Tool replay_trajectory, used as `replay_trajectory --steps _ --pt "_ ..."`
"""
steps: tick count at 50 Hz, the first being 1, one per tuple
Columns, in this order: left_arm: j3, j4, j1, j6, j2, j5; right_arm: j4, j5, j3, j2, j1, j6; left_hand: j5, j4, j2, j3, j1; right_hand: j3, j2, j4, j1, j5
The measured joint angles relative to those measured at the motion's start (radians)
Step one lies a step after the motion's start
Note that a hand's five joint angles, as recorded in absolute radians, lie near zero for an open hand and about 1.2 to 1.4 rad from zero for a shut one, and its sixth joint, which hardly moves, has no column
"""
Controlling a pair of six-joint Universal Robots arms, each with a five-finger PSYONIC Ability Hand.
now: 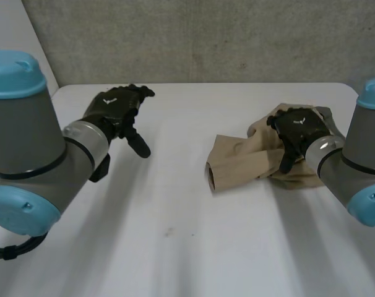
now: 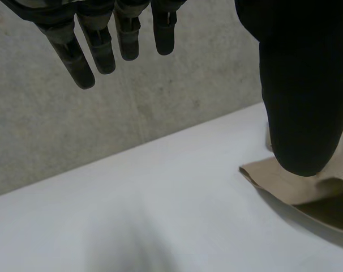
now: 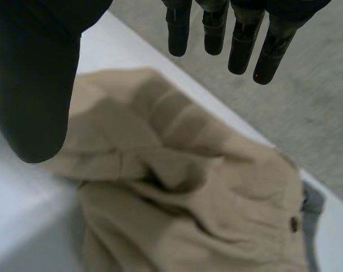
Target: Fold the shorts.
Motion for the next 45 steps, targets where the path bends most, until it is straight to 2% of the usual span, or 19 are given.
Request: replay_trajectory --steps 4,9,11,13,14,15,17,24,27,31,32,39,40,42,43,44,45 --pt "-0.001 0.000 -0.006 0.000 -0.007 -0.011 -0.003 -0.081 -0.007 0.064 -0.024 0.004 0.000 0.000 0.000 0.000 0.000 0.010 0.011 0.006 0.007 0.006" --pt "-0.003 0.000 -0.003 0.001 -0.001 -0.018 -0.019 -0.122 -0.020 0.121 -0.031 0.010 0.000 0.000 0.000 0.000 0.000 0.149 0.145 0.134 0.120 0.114" --pt "-0.005 0.000 0.000 0.001 0.003 -0.020 -0.042 -0.131 -0.030 0.154 -0.032 0.012 0.000 0.000 0.000 0.000 0.000 0.324 0.316 0.306 0.274 0.278" --pt "-0.005 0.000 0.002 0.001 0.007 -0.021 -0.070 -0.132 -0.038 0.180 -0.032 0.012 0.000 0.000 0.000 0.000 0.000 0.682 0.688 0.663 0.571 0.621" --pt "-0.005 0.000 0.002 0.001 0.007 -0.021 -0.070 -0.132 -0.038 0.180 -0.032 0.012 0.000 0.000 0.000 0.000 0.000 0.682 0.688 0.663 0.571 0.621" --pt "-0.006 0.000 0.003 0.001 0.009 -0.022 -0.095 -0.130 -0.042 0.193 -0.032 0.011 0.000 0.000 0.000 0.000 0.000 0.900 0.913 0.881 0.734 0.844" --pt "-0.006 0.000 0.004 0.001 0.010 -0.022 -0.115 -0.127 -0.045 0.199 -0.031 0.010 0.000 0.000 0.000 0.000 0.000 0.957 0.955 0.938 0.765 0.899" --pt "0.000 0.000 0.009 0.000 0.021 -0.022 -0.145 -0.108 -0.037 0.144 -0.010 0.009 0.000 0.000 0.000 0.000 0.000 0.967 0.957 0.951 0.766 0.905" --pt "0.005 0.001 0.020 0.000 0.041 -0.022 -0.146 -0.101 -0.024 0.077 0.047 0.026 0.000 0.000 0.000 0.000 0.000 0.967 0.957 0.952 0.766 0.915" --pt "0.009 0.002 0.061 0.000 0.086 -0.019 -0.144 -0.084 -0.012 0.009 0.185 0.072 0.000 0.000 0.000 0.000 0.000 0.967 0.957 0.962 0.785 0.919" --pt "0.010 0.002 0.086 -0.001 0.109 -0.018 -0.142 -0.068 -0.008 -0.013 0.257 0.097 0.000 0.000 0.000 0.000 0.000 0.967 0.957 0.962 0.793 0.919" --pt "0.019 0.001 0.171 -0.006 0.172 -0.013 -0.131 0.015 0.002 -0.030 0.491 0.153 0.000 0.000 0.000 0.000 0.000 0.950 0.941 0.944 0.775 0.907" --pt "0.021 0.001 0.182 -0.006 0.178 -0.013 -0.125 0.029 0.001 -0.020 0.524 0.156 0.000 0.000 0.000 0.000 0.000 0.781 0.771 0.771 0.628 0.751" --pt "0.022 0.001 0.187 -0.006 0.181 -0.012 -0.122 0.036 -0.001 -0.014 0.539 0.156 0.000 0.000 0.000 0.000 0.000 0.781 0.771 0.771 0.628 0.751" --pt "0.025 0.000 0.196 -0.006 0.185 -0.012 -0.113 0.052 -0.008 0.003 0.567 0.157 0.000 0.000 0.000 0.000 0.000 0.399 0.388 0.404 0.320 0.392" --pt "0.026 -0.001 0.201 -0.006 0.186 -0.012 -0.103 0.065 -0.018 0.017 0.584 0.156 0.000 0.000 0.000 0.000 0.000 0.197 0.187 0.198 0.155 0.184" --pt "0.027 -0.002 0.203 -0.006 0.187 -0.012 -0.097 0.073 -0.024 0.023 0.591 0.156 0.000 0.000 0.000 0.000 0.000 0.107 0.099 0.101 0.080 0.090"
